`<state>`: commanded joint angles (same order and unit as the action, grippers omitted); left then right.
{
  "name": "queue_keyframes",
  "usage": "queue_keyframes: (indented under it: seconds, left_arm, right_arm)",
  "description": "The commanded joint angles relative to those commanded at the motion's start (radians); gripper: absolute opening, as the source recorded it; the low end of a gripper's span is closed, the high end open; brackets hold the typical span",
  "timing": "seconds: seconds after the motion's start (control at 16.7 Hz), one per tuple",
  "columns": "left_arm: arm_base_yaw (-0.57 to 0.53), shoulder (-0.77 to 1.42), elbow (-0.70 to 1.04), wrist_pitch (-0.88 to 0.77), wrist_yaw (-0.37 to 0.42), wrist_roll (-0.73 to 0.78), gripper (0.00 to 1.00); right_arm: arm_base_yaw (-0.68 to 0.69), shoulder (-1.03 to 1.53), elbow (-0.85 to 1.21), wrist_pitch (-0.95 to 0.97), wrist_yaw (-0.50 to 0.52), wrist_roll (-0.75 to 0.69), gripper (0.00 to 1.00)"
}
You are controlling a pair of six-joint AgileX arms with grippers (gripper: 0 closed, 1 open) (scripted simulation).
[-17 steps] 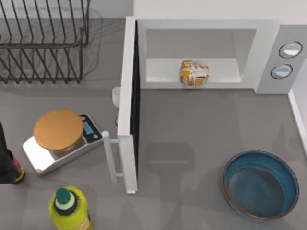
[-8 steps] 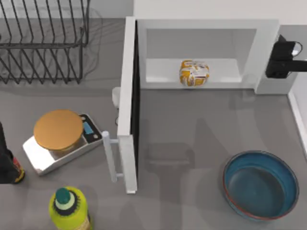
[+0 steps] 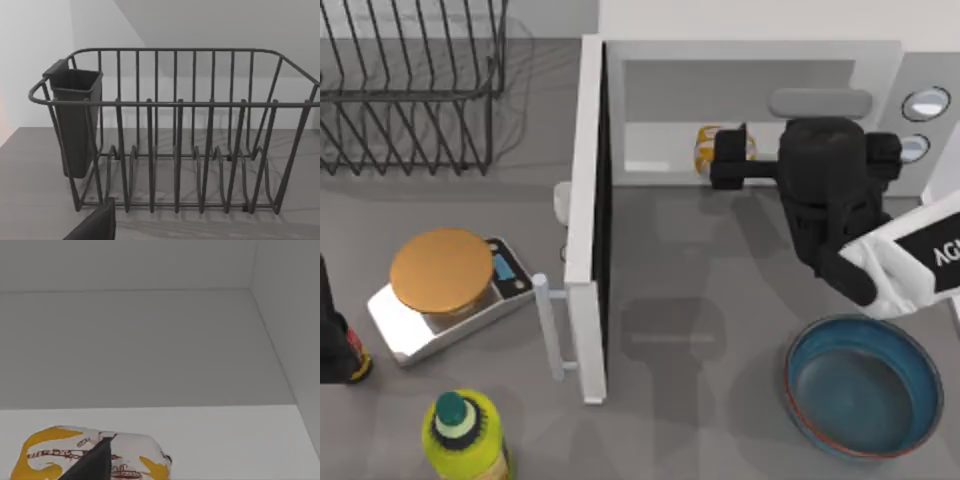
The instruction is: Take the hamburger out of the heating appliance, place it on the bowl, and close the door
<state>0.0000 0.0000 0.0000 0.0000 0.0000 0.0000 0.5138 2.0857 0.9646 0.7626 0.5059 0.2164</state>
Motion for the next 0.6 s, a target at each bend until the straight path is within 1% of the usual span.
queue_keyframes:
  seconds: [0.3,0.48,0.6]
  left_arm:
    - [0.000,0.000,0.000,0.000,0.000,0.000,1.00]
    - [0.000,0.000,0.000,0.000,0.000,0.000,1.00]
    - [0.000,0.000,0.000,0.000,0.000,0.000,1.00]
  right_arm:
    - [0.080,0.326,0.151,0.119,0.079,0.034,1.00]
    - [0.103,0.418,0.193,0.153,0.102,0.043,1.00]
    - [0.106,0.430,0.199,0.157,0.104,0.045,1.00]
